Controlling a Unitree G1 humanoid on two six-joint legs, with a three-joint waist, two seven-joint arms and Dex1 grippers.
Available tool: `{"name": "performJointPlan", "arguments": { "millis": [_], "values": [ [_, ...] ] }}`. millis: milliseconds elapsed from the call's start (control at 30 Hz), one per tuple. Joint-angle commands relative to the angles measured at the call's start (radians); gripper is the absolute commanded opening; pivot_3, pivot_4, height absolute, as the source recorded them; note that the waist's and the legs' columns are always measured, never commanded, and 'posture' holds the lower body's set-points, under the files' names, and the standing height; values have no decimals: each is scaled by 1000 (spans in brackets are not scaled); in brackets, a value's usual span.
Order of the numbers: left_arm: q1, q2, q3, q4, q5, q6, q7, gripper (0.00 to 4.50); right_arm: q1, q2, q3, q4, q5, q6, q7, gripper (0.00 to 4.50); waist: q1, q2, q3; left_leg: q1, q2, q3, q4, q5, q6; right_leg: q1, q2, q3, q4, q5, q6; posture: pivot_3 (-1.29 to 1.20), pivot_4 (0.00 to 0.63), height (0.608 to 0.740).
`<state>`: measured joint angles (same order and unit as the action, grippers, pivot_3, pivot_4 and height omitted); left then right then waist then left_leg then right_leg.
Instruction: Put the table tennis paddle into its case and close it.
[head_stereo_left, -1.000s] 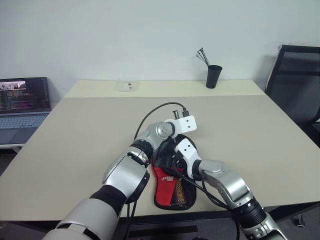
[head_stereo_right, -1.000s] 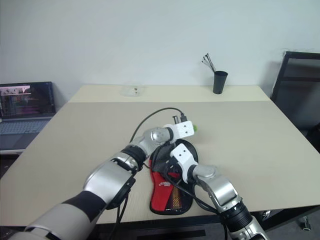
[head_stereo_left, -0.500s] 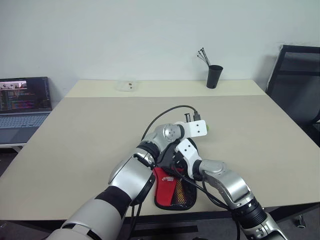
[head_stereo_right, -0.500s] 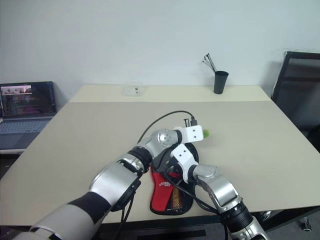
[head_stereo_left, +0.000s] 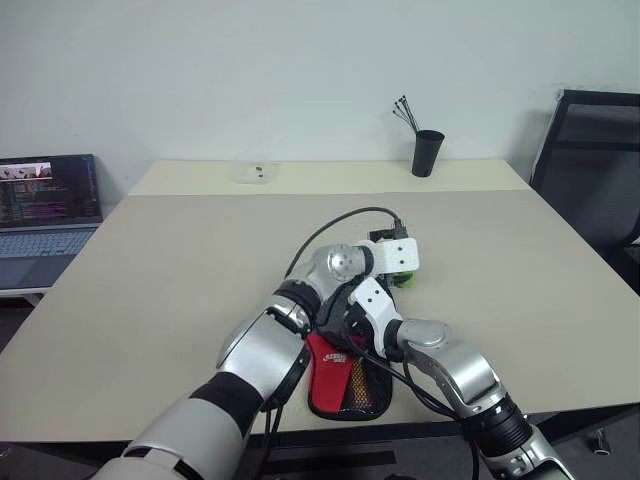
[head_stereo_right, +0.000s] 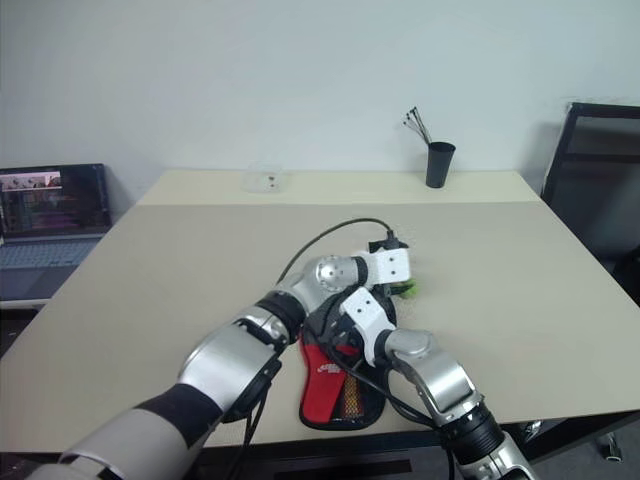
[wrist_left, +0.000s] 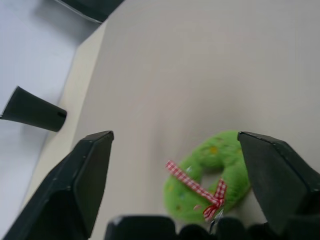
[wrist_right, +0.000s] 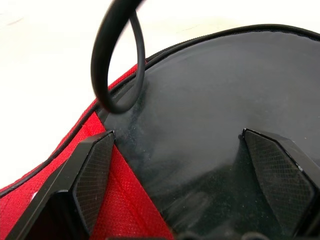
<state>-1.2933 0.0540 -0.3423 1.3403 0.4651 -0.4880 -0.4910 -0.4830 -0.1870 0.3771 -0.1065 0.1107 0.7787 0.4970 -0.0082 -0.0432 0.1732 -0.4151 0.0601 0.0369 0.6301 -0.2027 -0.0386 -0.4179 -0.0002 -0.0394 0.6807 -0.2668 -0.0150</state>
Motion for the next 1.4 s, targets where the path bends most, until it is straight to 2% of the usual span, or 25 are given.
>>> {"name": "performJointPlan", "arguments": {
  "millis": [33, 233, 467, 567, 700, 800, 933, 1200, 1400],
  "values": [
    [-30, 41, 49, -45, -51, -11, 8, 4276, 24, -3, 19, 26, 2, 56, 9, 4500, 0, 0, 0, 0, 0, 0, 0, 0, 0, 0, 0, 0, 0, 0, 0, 0, 150, 740],
    [-16, 131, 113, -73, -108, 6, 9, 4276, 7, -1, -7, -52, 37, 108, 22, 4500, 0, 0, 0, 0, 0, 0, 0, 0, 0, 0, 0, 0, 0, 0, 0, 0, 150, 740],
    [108, 233, 244, -191, -279, 92, -130, 4276, -19, -47, -141, -342, 211, 325, 73, 4500, 0, 1, 1, -1, 1, 0, 0, 0, 0, -2, 0, 0, 1, 0, 0, 0, 150, 740],
    [183, 245, 280, -295, -344, 167, -188, 4276, -44, -78, -222, -416, 284, 408, 85, 4500, 1, 1, 1, -2, 1, 0, 0, 0, 0, -2, 0, 0, 1, 0, 0, 0, 150, 740],
    [350, 255, 284, -550, -435, 334, -319, 4276, -101, -196, -322, -430, 332, 430, 121, 4500, 1, 1, 1, -2, 1, -1, 0, 0, 0, -2, -1, 0, 1, 0, -1, 0, 150, 740],
    [444, 265, 268, -709, -471, 458, -370, 4276, -134, -275, -360, -356, 321, 377, 128, 4500, 1, 1, 1, -2, 1, 0, 0, 0, 0, -2, -1, 0, 0, 1, -1, 0, 150, 740],
    [494, 267, 241, -789, -468, 536, -392, 4276, -182, -309, -362, -166, 249, 247, 86, 4500, 2, 1, 1, -1, 1, -1, 0, 0, 0, -2, 1, 0, 1, 0, -1, 0, 150, 740],
    [488, 246, 175, -751, -439, 536, -403, 4276, -319, -204, -337, 370, 92, -71, -27, 4500, 0, 1, 1, -1, 1, 2, 0, 0, 0, -2, 1, 2, 1, 3, -5, 0, 150, 740],
    [510, 250, 158, -758, -439, 537, -405, 4276, -402, -138, -378, 669, 59, -215, -88, 4500, 1, 1, 1, -2, 1, 3, 0, 0, 0, -2, 1, 3, 0, 3, -6, 0, 150, 740]
  ]
}}
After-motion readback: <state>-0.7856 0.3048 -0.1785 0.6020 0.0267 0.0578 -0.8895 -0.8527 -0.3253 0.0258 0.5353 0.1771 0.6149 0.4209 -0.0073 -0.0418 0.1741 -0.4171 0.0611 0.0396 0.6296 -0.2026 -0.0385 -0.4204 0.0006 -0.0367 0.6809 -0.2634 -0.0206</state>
